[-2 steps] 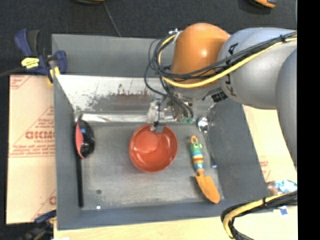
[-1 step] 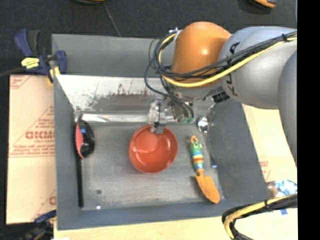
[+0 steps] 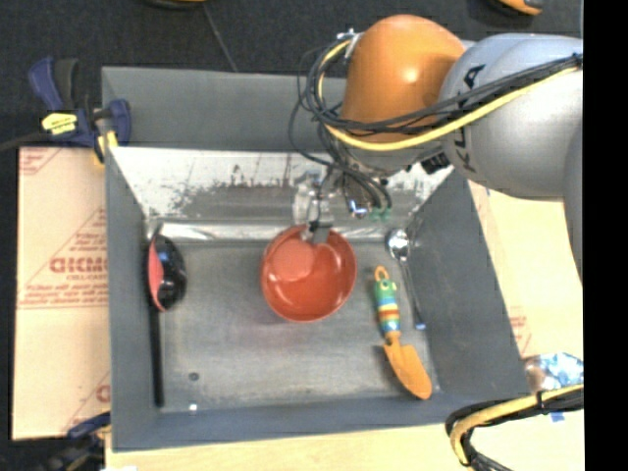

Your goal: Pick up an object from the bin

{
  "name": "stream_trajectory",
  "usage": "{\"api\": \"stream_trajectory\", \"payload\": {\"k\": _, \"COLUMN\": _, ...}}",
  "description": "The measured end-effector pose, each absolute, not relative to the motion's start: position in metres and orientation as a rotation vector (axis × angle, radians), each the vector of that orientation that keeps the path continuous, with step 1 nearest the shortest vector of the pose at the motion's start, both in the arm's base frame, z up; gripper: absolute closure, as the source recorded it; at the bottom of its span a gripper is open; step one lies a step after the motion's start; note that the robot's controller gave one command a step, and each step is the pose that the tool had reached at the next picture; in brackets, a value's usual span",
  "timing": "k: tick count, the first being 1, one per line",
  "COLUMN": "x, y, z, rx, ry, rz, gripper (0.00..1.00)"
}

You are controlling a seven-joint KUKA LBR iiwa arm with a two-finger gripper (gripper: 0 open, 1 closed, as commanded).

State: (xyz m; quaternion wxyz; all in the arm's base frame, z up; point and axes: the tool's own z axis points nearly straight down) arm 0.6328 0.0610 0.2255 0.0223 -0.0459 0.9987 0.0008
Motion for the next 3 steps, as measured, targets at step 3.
{"api": "stream_trajectory", "payload": {"k": 3, "x": 0.639, "y": 0.079, "z": 0.16, "rx": 0.279, "ry": 3.088, "rz": 0.015, "gripper": 1.0}}
